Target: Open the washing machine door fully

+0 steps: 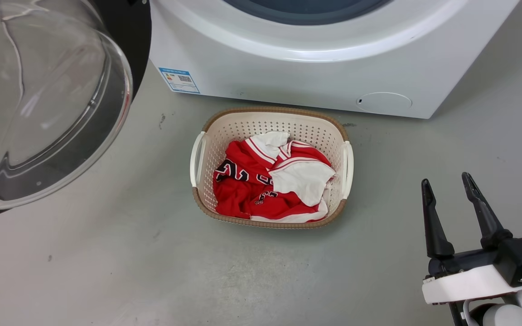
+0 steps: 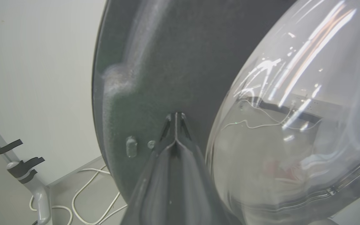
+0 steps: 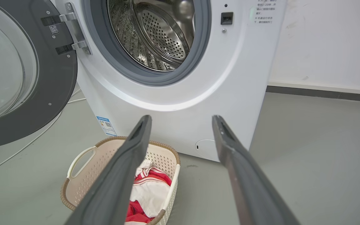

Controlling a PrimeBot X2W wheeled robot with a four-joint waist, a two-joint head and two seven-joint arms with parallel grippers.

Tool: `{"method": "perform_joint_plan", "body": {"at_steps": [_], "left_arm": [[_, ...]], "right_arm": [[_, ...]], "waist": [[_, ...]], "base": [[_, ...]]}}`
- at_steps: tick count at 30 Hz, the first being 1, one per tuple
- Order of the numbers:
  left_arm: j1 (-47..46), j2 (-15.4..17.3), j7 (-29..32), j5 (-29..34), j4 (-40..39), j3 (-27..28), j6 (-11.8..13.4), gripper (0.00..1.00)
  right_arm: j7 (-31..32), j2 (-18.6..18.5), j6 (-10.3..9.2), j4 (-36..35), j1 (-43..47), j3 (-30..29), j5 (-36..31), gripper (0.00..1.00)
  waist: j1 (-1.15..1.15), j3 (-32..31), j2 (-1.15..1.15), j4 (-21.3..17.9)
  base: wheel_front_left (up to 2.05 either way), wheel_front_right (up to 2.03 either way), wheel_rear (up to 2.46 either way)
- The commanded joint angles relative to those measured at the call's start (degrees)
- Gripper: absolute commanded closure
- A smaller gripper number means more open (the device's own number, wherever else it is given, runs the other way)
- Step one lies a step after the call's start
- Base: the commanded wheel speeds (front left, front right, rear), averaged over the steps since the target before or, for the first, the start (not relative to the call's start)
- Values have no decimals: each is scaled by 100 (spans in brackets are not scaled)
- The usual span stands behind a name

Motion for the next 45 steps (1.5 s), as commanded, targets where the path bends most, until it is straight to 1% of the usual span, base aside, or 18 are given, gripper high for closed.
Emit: {"method": "perform_joint_plan", "body": {"at_steps": [1, 6, 12, 18, 20, 21, 27, 29, 32, 38, 43, 45], "left_arm": [[-101, 87, 15, 29, 88, 67, -18, 100], [-206, 158, 15, 126, 287, 176, -85, 100], [-229, 139, 15, 243, 404, 219, -184, 100], [-70, 138, 14, 355, 278, 260, -279, 100], [48, 87, 14, 386, 141, 276, -307, 100], [249, -67, 14, 408, -71, 256, -358, 100], [760, -313, 14, 562, -559, 54, -443, 100], [947, -409, 14, 599, -764, -89, -448, 100], [1259, -640, 14, 669, -1171, -395, -475, 100], [1989, -1146, 14, 825, -1977, -1272, -481, 100], [2432, -1404, 14, 913, -2447, -2039, -469, 100], [2573, -1442, 14, 885, -2591, -2328, -433, 100]], "right_arm": [[-10, 5, -3, -16, -59, -6, 4, 0], [-10, 5, -4, -16, -66, -18, 37, 0], [-10, 5, -4, 27, -70, -15, 80, 0], [-10, 5, -3, 61, -104, 45, 135, 0], [-10, 5, -4, 78, -79, 52, 172, 0], [-10, 6, -3, 71, -8, 17, 257, 0], [-10, 5, -4, 52, 196, 2, 415, 0], [-10, 6, -3, 31, 256, -14, 450, 0], [-10, 6, -4, 21, 394, -86, 506, 0], [-10, 6, -4, 2, 667, -177, 608, 0], [-10, 6, -4, -60, 804, -212, 593, 0], [-10, 5, -4, -78, 844, -250, 622, 0]], "waist": [[0, 17, 0, -28], [0, 35, 0, -70], [0, -3, 0, -41], [0, -166, 0, -72], [0, -265, 0, -104], [0, -461, 0, -122], [0, -957, 0, -195], [0, -1100, 0, -223], [0, -1329, 0, -253], [0, -1676, 0, -294], [0, -1816, 0, -434], [0, -1869, 0, -522]], "base": [[0, 0, 0], [0, 0, 0], [0, 0, 0], [0, 0, 0], [0, 0, 0], [0, 0, 0], [0, 0, 0], [0, 0, 0], [0, 0, 0], [0, 0, 0], [0, 0, 0], [0, 0, 0]]}}
